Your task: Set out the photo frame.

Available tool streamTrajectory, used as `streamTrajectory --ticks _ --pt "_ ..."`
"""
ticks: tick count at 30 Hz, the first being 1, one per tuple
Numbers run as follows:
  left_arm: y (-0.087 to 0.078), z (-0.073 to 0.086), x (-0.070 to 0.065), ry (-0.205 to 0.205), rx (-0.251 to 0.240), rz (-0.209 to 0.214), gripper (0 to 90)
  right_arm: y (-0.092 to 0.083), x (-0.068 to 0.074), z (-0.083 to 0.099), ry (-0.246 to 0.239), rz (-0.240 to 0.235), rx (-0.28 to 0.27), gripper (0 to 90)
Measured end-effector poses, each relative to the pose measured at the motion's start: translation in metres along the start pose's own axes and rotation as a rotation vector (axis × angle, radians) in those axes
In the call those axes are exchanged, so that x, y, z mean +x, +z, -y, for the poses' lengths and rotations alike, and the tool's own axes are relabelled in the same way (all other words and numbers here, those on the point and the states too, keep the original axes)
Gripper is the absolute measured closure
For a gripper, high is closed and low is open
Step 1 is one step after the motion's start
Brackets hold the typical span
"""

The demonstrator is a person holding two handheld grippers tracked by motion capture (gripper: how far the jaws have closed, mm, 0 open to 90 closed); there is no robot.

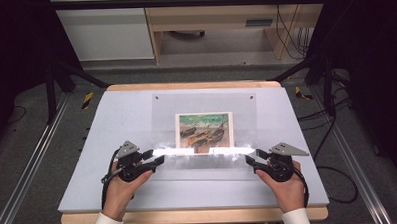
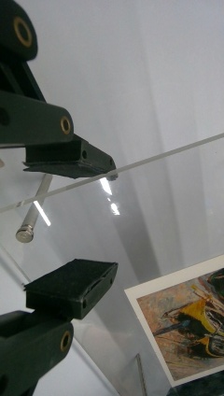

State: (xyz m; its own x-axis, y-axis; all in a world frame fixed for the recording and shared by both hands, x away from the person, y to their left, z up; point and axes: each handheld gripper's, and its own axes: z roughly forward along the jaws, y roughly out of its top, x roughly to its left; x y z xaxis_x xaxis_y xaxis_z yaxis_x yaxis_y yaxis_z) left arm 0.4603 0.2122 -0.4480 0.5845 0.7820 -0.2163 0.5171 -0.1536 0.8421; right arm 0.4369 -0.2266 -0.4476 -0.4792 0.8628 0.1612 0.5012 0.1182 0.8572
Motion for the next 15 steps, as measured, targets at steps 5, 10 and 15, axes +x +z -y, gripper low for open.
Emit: streamTrajectory --ticks 5,10,15 --pt "-0.0032 0.002 -0.0012 0.005 0.003 -0.004 49.4 -0.0028 0.0012 0.0017 -0.007 0.004 -0.001 51.0" --pt "-0.0053 0.0048 -0.0034 0.015 -0.001 -0.011 50.4 -0.0053 0.003 0.0037 -0.014 0.011 -0.002 52.7" --pt "-0.008 0.0076 -0.0057 0.03 0.001 -0.019 52.1 -0.0085 0.0051 0.0062 -0.021 0.018 -0.002 55.2"
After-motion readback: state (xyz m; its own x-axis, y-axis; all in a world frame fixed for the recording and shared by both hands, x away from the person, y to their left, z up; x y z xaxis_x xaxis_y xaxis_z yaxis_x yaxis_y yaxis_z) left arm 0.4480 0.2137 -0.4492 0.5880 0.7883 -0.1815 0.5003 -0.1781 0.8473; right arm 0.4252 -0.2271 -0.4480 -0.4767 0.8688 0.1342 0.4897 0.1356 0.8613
